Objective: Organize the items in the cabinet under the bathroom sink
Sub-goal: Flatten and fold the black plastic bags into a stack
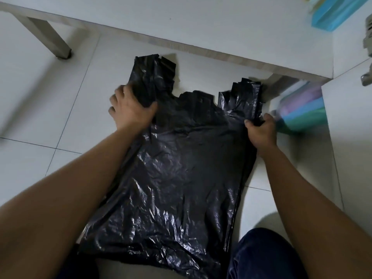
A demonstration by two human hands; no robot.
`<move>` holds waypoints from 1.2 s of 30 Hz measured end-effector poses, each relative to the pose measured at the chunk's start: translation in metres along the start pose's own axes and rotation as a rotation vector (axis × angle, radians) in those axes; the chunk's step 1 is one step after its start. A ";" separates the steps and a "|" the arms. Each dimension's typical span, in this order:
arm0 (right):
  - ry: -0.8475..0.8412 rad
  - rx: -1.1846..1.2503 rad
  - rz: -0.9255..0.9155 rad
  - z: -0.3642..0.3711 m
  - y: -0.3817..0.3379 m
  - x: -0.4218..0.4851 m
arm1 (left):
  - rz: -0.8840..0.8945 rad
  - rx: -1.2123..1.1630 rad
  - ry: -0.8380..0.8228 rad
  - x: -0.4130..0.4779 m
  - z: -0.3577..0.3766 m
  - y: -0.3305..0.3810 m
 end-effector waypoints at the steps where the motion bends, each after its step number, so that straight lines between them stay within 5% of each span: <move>1: -0.028 0.057 -0.001 0.000 -0.001 0.006 | -0.099 -0.096 -0.057 0.017 0.000 -0.007; 3: -0.065 0.172 0.045 0.000 0.000 0.015 | -0.237 -0.204 -0.156 0.039 -0.001 -0.017; 10: -0.192 0.382 0.093 0.009 -0.021 0.015 | -0.281 -0.616 -0.404 0.064 -0.012 -0.001; 17: -0.271 0.383 -0.037 0.013 -0.031 0.011 | -0.295 -0.472 -0.715 0.083 -0.016 0.002; 21: -0.266 0.398 -0.034 0.011 -0.032 0.008 | -0.237 -0.522 -0.675 0.085 -0.013 0.012; 24: -0.151 0.301 -0.152 0.003 -0.035 0.006 | -0.143 -0.590 -0.522 0.086 -0.013 0.015; 27: 0.009 -0.022 -0.455 0.000 -0.050 -0.014 | 0.029 -0.582 -0.429 0.083 -0.016 0.021; 29: 0.063 -0.209 -0.625 0.007 -0.056 -0.035 | 0.165 -0.461 -0.376 0.077 -0.018 0.029; 36: -0.080 -0.640 -0.779 0.050 -0.061 -0.066 | 0.782 0.210 -0.344 0.022 0.002 0.054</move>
Point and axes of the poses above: each hand's wrist, its own x-axis towards the middle knuckle, its own z-axis out of the palm, y = z × x, the point moved 5 cm from there along x, towards the middle knuckle, and after that the axes turned 13 degrees about -y, right-handed, at the moved point
